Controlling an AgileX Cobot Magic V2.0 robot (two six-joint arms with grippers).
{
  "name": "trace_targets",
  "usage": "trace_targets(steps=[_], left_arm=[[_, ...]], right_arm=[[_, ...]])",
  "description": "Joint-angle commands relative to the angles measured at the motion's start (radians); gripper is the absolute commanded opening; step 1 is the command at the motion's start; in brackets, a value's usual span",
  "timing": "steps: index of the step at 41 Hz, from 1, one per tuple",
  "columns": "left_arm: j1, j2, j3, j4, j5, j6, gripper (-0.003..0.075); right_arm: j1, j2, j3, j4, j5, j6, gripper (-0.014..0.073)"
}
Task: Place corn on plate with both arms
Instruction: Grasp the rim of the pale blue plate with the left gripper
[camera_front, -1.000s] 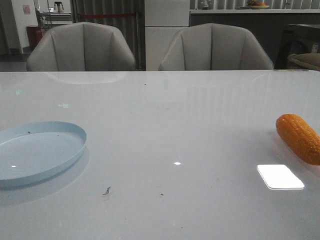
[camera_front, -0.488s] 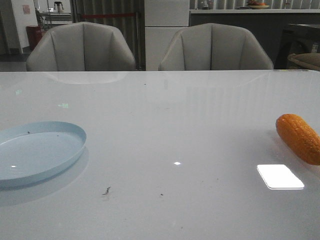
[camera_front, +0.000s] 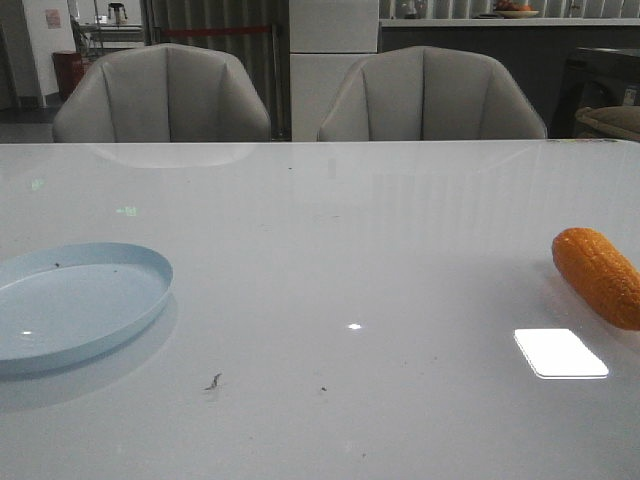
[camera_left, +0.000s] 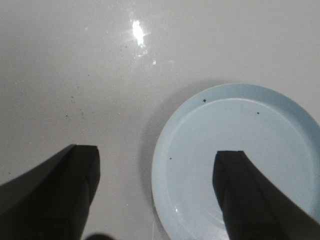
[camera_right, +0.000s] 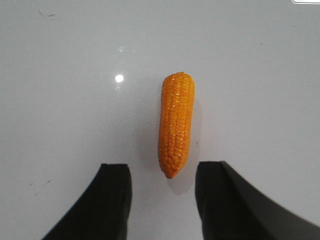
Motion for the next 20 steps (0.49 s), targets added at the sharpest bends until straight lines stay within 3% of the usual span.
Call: trace_targets(steps=[1,20], left_arm=[[-0.001,0.068,-0.087,-0.003,0.023,-0.013,0.0491],[-0.001,0.302,-0.132,-0.003,0.066,-0.013,0.0491]], right_arm=[[-0.003,-0.009,-0.029,0.002,-0.059,-0.015,0.0416],[-0.003,-0.009,-0.029,0.002,-0.059,-0.015,0.0416]])
